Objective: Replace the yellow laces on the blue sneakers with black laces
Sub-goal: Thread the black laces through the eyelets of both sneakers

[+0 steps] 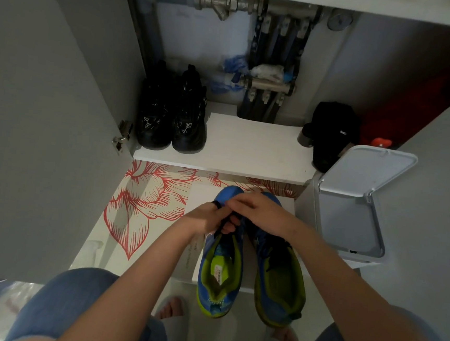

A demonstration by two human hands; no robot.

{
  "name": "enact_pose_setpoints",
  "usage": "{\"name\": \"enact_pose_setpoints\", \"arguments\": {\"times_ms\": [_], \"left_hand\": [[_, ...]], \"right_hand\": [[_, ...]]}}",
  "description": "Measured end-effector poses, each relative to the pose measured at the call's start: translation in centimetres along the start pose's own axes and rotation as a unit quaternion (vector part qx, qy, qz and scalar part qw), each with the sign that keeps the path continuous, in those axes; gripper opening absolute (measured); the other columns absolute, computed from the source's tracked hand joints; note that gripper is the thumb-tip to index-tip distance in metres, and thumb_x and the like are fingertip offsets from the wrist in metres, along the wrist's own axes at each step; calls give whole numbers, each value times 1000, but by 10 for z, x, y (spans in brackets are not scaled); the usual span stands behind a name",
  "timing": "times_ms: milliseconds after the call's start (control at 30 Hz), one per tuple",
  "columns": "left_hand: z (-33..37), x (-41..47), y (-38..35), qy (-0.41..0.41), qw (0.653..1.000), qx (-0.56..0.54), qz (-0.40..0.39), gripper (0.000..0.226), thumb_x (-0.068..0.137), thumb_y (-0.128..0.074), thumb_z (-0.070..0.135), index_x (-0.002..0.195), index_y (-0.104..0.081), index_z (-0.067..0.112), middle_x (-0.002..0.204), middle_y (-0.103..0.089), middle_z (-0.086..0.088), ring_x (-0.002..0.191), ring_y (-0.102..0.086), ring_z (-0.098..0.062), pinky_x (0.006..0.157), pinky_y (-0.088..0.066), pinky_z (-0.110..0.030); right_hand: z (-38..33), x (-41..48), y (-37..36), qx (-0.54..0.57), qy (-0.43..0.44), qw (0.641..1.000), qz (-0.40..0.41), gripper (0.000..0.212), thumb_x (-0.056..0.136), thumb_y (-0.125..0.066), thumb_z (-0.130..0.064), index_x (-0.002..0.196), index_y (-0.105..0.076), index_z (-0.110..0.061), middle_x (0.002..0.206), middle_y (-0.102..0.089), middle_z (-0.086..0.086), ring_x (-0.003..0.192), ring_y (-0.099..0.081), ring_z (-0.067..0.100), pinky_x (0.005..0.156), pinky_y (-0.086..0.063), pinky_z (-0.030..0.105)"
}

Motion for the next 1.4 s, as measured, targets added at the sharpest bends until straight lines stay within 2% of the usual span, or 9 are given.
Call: {"name": "enact_pose_setpoints", "arguments": {"times_ms": [133,267,400,567,733,1000,1167,1267,1400], "left_hand": [[-7,1,6,34,999,-27,22,21,98,-49,21,88,-65,12,59,-67,8,48,-56,2,47,-37,-10],[-10,0,10,59,996,10,71,16,87,-66,15,99,-70,5,53,-60,4,36,-49,1,39,-34,-10],[-5,-2,12,3,993,94,66,22,80,-70,5,102,-68,10,72,-66,2,55,-62,-2,49,-46,-13],[2,-4,5,-154,860,451,182,17,85,-57,14,101,-62,19,99,-66,-3,91,-61,-23,68,-40,-26],[-1,-4,-2,-224,887,346,206,7,86,-61,11,88,-67,11,86,-56,2,82,-54,-15,62,-30,-12],[-10,-6,2,-144,965,87,202,16,75,-68,-6,75,-67,10,72,-60,6,65,-56,-3,56,-42,-4],[-8,-9,5,-116,973,56,192,24,72,-73,-5,67,-65,17,68,-61,7,60,-57,-1,54,-44,-5],[-9,-9,4,-111,975,52,188,18,73,-72,-5,73,-68,13,69,-62,6,57,-56,2,53,-42,-4],[-12,-7,7,-91,978,16,189,23,73,-73,-4,70,-67,17,70,-63,4,65,-59,-9,57,-46,-8]], "right_hand": [[3,-7,11,-71,14,997,31,11,86,-67,-30,91,-68,-20,72,-69,0,70,-61,6,83,-44,27],[-8,-23,7,-33,-30,995,-85,21,91,-60,-25,111,-61,-17,69,-67,4,65,-63,13,70,-49,23],[-9,-33,5,-22,-70,988,-138,37,98,-44,-15,135,-46,-22,105,-67,8,88,-65,17,76,-50,19],[8,-13,-3,65,-76,994,54,33,93,-41,6,115,-61,-10,107,-59,5,88,-63,23,60,-55,23],[6,-2,-24,172,-82,982,5,30,89,-46,11,110,-60,-5,95,-61,11,87,-64,31,59,-55,25],[17,-1,-17,212,-87,973,-11,33,85,-58,7,117,-61,-2,109,-65,22,90,-62,21,66,-53,16],[8,0,-11,-69,-25,995,62,23,84,-60,-8,105,-69,-15,103,-70,3,92,-63,15,83,-49,25],[0,-5,-2,-285,48,934,210,21,80,-57,-7,90,-73,-16,90,-70,2,87,-61,22,89,-38,31],[17,-10,22,-264,17,910,320,26,71,-56,5,81,-73,-13,84,-69,5,86,-57,27,82,-37,33]]}}
Point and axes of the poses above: each hand's wrist, its own x-axis towards the middle knuckle, its own y-axis out of the back of the hand, z = x × y, the point moved 3 cm from there along x, towards the middle knuckle
